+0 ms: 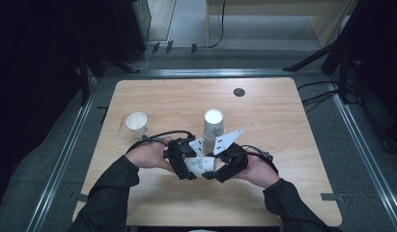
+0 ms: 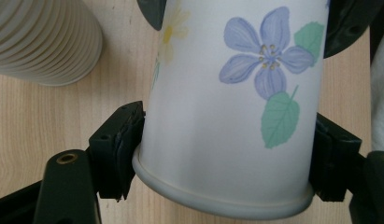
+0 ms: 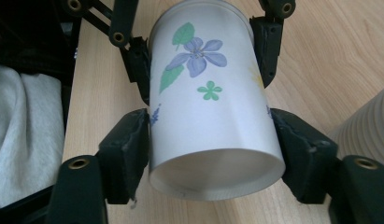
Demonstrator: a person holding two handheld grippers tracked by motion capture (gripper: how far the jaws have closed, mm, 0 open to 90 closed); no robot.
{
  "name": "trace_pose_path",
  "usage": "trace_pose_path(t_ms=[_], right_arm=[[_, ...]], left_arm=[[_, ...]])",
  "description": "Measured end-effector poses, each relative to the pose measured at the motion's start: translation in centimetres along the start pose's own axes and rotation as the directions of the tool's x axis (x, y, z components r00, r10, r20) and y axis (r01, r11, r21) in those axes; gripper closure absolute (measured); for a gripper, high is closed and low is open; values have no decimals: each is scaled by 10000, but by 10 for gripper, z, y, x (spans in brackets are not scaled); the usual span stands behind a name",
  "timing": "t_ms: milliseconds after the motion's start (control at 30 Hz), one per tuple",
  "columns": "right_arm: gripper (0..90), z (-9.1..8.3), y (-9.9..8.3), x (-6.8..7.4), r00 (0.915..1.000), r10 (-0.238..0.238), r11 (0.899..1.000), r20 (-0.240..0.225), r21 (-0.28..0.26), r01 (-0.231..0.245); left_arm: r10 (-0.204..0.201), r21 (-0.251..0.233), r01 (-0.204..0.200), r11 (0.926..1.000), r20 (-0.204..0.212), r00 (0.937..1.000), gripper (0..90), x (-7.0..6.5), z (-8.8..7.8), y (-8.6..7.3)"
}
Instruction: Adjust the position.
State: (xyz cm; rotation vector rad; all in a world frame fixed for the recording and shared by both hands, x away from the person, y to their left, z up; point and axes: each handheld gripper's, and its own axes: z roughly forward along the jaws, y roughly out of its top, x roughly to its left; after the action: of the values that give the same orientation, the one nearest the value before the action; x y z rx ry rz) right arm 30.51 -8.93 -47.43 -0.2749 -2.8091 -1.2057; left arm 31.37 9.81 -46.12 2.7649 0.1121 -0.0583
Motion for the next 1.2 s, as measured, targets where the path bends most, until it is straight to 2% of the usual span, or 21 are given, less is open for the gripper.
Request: trace_pose_path(t_ms=[100,233,400,533,733,833,900,967,1033,1100,1200], right_arm=[[345,-1,0,0,9999,-109,9999,16,17,109],[349,-3,2,1,9999,-92,10000,-48,5,92],[348,-10,2,1,10000,-76,9997,23,-220,77],[347,-15,1,0,9999,-33,9996,97,-279,36],[345,-20,0,-3,10000,-57,9991,63,-424,60],[345,-22,-1,-3,10000,-63,9987,50,-501,66],[345,-23,-1,-3,9999,-98,9984,60,-553,101],[345,-25,-1,-3,10000,-83,9982,32,-601,84],[345,-26,-1,-3,9999,-104,9979,6,-644,104],[345,-26,-1,-3,9999,-129,9974,-33,-715,127],[345,-26,-1,-3,9998,-141,9969,-140,-773,129]], left_arm=[[-118,-67,119,9999,168,9998,241,1,0,-1],[-51,-388,57,9992,165,9999,225,1,-3,-3],[-302,-946,318,9950,176,9994,138,5,-8,-9],[-395,-1465,395,9884,25,9992,129,5,-12,-15],[-774,-2185,774,9728,88,9970,129,5,-19,-24],[-940,-2536,961,9625,202,9954,128,3,-20,-29],[-1012,-2718,1010,9570,134,9948,126,2,-21,-32],[-1111,-2946,1063,9497,6,9938,125,2,-22,-35],[-1242,-3199,1250,9391,231,9920,125,1,-22,-37],[-1236,-3382,1281,9323,350,9917,125,1,-21,-39],[-1287,-3739,1420,9165,605,9898,125,0,-19,-39]])
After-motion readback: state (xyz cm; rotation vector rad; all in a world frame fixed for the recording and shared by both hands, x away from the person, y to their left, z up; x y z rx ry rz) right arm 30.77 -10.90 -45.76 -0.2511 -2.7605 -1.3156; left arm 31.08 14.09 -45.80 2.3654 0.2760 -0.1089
